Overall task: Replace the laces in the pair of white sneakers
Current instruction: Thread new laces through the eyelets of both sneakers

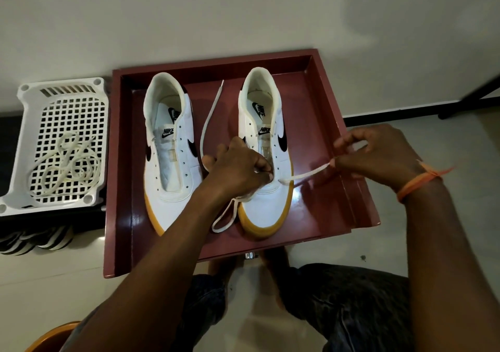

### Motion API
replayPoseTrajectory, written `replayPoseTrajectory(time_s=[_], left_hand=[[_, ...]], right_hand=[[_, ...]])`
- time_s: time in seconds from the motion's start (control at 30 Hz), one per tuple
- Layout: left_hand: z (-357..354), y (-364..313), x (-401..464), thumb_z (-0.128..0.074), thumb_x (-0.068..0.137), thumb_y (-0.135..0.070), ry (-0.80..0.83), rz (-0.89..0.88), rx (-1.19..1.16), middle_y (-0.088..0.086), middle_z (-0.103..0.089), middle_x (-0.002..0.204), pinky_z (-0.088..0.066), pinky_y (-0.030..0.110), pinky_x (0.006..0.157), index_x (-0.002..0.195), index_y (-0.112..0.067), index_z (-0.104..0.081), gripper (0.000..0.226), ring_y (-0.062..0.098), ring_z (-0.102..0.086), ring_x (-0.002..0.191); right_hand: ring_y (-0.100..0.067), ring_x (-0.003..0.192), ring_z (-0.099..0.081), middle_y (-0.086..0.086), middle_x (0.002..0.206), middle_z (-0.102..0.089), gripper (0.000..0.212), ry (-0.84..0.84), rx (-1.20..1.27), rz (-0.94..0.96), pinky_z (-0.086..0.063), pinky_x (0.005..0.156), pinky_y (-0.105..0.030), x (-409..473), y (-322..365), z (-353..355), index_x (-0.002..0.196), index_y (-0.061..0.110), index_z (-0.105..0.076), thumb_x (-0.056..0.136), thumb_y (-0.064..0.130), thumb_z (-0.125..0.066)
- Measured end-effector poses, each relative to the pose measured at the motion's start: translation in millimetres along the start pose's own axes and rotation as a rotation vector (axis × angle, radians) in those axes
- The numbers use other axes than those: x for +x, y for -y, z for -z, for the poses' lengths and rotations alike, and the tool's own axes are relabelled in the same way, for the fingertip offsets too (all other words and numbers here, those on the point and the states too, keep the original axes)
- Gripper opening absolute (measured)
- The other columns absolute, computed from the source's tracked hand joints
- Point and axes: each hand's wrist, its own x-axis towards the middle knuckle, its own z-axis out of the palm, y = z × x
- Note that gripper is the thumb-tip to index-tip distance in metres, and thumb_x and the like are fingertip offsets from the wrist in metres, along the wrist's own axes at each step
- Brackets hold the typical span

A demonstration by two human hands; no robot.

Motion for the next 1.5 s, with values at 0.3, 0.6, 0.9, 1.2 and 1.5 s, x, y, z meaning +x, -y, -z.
replayPoseTrajectory(time_s=[0.3, 0.6, 0.9, 1.2, 1.5], left_hand=[[-1, 3, 4, -0.065, 0.087, -0.050, 0.005, -0.002, 0.041, -0.003, -0.052, 0.125, -0.021, 0.034, 0.090, 0.100, -0.045, -0.072, 0.015, 0.026, -0.033, 0.126], [-3, 8, 6, -0.061, 0.077, -0.063, 0.009, -0.045, 0.008, -0.003, -0.056, 0.115, -0.036, 0.048, 0.103, 0.091, -0.056, -0.069, 0.017, 0.023, -0.040, 0.120], [-6, 13, 11, -0.048, 0.053, -0.078, 0.050, -0.044, -0.069, -0.006, -0.064, 0.112, -0.037, 0.048, 0.105, 0.063, -0.075, -0.053, 0.011, 0.020, -0.045, 0.122], [28, 18, 8, -0.063, 0.096, -0.017, -0.173, -0.091, -0.695, -0.008, -0.075, 0.096, -0.051, 0.012, 0.075, 0.107, -0.013, -0.076, 0.018, -0.005, -0.067, 0.086], [11, 21, 16, -0.078, 0.083, -0.023, -0.404, -0.227, -0.384, 0.005, -0.047, 0.103, -0.047, 0.011, 0.077, 0.125, -0.031, -0.064, 0.046, 0.007, -0.055, 0.079]], right_hand=[[-0.024, 0.056, -0.070, -0.015, 0.072, -0.069, 0.024, 0.399, 0.075, -0.009, -0.059, 0.049, -0.035, -5, 33, -56, 0.084, 0.004, -0.067, 0.087, 0.027, -0.074], [-0.016, 0.044, -0.064, -0.010, 0.060, -0.065, 0.017, 0.340, -0.053, 0.058, -0.051, 0.041, -0.026, 2, 20, -42, 0.076, 0.006, -0.066, 0.084, 0.017, -0.076], [-0.013, 0.043, -0.064, -0.005, 0.063, -0.066, 0.013, -0.219, -0.100, -0.120, -0.054, 0.054, -0.024, 10, -22, 2, 0.073, 0.010, -0.068, 0.082, 0.013, -0.077], [-0.001, 0.059, -0.057, 0.014, 0.064, -0.061, 0.029, 0.214, -0.138, 0.243, -0.037, 0.054, -0.008, 5, 22, -56, 0.070, 0.015, -0.073, 0.072, 0.043, -0.082], [-0.010, 0.060, -0.063, 0.002, 0.068, -0.067, 0.022, 0.313, -0.126, 0.294, -0.052, 0.059, -0.023, 3, 27, -61, 0.072, 0.006, -0.072, 0.077, 0.024, -0.082]])
